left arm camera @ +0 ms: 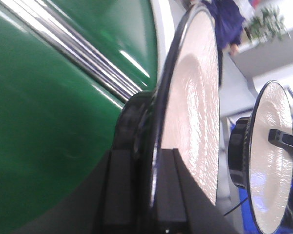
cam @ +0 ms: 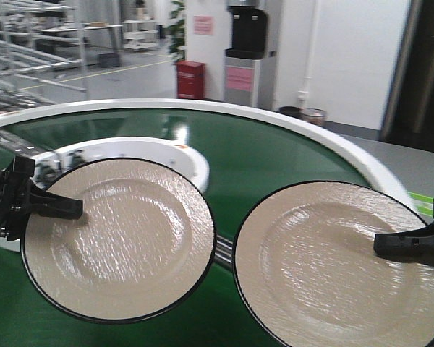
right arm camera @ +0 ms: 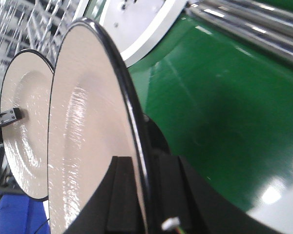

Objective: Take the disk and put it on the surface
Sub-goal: 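Hold both plates while the base drives to the steel table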

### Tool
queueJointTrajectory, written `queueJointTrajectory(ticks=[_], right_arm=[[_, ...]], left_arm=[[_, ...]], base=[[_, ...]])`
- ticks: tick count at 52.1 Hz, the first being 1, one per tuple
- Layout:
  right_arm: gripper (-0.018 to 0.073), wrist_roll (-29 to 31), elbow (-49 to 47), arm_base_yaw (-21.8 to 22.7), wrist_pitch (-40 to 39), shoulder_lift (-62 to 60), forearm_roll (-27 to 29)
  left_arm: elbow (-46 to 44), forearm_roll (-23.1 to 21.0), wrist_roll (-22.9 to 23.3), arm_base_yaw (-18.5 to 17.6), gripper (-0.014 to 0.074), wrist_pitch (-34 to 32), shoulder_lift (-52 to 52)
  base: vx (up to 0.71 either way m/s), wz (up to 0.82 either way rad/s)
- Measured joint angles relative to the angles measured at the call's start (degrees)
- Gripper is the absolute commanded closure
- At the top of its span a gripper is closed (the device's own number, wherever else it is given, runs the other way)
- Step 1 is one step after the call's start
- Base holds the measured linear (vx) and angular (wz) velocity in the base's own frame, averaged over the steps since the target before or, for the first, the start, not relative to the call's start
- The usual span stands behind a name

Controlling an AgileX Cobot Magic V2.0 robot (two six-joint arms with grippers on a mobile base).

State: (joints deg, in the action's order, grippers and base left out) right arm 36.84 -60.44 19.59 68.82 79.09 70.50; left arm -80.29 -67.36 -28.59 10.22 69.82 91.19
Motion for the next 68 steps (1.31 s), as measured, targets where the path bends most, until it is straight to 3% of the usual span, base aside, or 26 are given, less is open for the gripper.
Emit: queueJointTrajectory(ticks=[38,68], right_arm=[[0.0568,0.0,0.0,0.0,0.0,0.0,0.0],[0.0568,0.0,0.0,0.0,0.0,0.0,0.0]], left_arm=[[0.0,0.0,0.0,-0.01,0.0598,-0.03,0.0],[0.0,0.0,0.0,-0.01,0.0598,0.02,0.0]], base=[[-0.13,-0.52],[-0.09,-0.75]])
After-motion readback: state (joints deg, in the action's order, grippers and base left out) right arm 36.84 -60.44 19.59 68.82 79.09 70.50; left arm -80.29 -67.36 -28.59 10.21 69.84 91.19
